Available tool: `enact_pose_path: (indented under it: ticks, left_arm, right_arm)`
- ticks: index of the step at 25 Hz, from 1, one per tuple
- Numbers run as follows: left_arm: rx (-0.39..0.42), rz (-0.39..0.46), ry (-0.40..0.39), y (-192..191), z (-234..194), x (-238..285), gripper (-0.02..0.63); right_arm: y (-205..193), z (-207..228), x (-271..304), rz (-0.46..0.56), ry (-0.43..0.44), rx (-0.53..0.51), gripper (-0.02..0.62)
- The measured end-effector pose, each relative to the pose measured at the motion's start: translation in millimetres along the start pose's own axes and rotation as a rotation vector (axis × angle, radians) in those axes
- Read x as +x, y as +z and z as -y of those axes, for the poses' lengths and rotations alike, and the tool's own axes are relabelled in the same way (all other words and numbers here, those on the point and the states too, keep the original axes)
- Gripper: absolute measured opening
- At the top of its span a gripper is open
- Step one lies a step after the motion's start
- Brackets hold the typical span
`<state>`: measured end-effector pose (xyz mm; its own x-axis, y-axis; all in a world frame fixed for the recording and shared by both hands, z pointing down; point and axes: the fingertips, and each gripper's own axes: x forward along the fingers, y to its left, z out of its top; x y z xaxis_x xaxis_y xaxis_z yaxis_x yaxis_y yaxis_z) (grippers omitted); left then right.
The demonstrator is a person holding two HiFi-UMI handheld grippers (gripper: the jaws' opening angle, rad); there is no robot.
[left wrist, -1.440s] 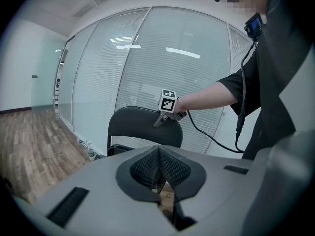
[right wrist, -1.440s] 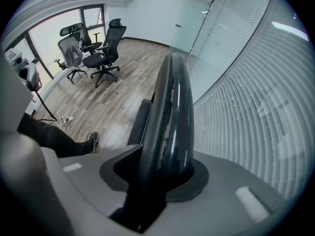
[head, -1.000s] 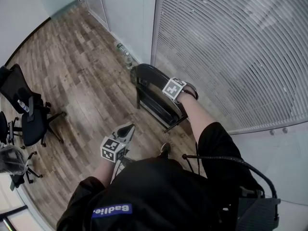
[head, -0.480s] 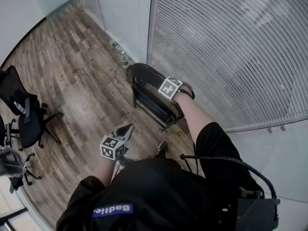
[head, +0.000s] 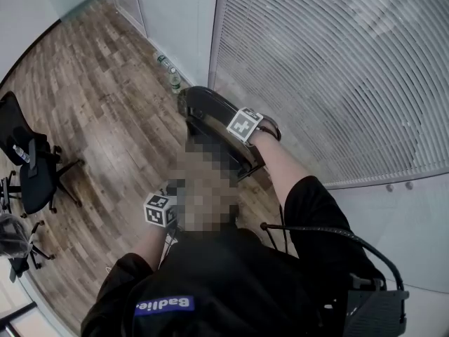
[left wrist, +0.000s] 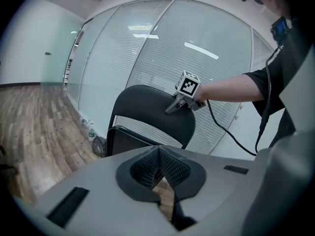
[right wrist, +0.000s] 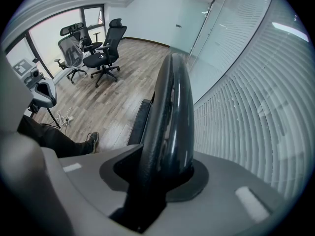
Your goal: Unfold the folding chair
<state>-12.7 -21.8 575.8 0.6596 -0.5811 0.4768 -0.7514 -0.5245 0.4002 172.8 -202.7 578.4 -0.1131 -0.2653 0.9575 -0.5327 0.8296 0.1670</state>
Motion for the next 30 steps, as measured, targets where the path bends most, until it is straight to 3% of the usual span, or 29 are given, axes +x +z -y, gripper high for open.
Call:
enact_pose_path:
  ticks: [21, 30]
  left_arm:
    - [-0.043, -0.011, -0.030, 1, 2, 39, 0.006]
    - [-0.100, -0.013, -0.029, -4, 2, 70, 0.006]
  right_arm:
    - [3, -3, -5, -0.001, -0.003, -0.008, 0.129]
    - [5, -5, -3, 0.007, -0.001, -0.010, 0.127]
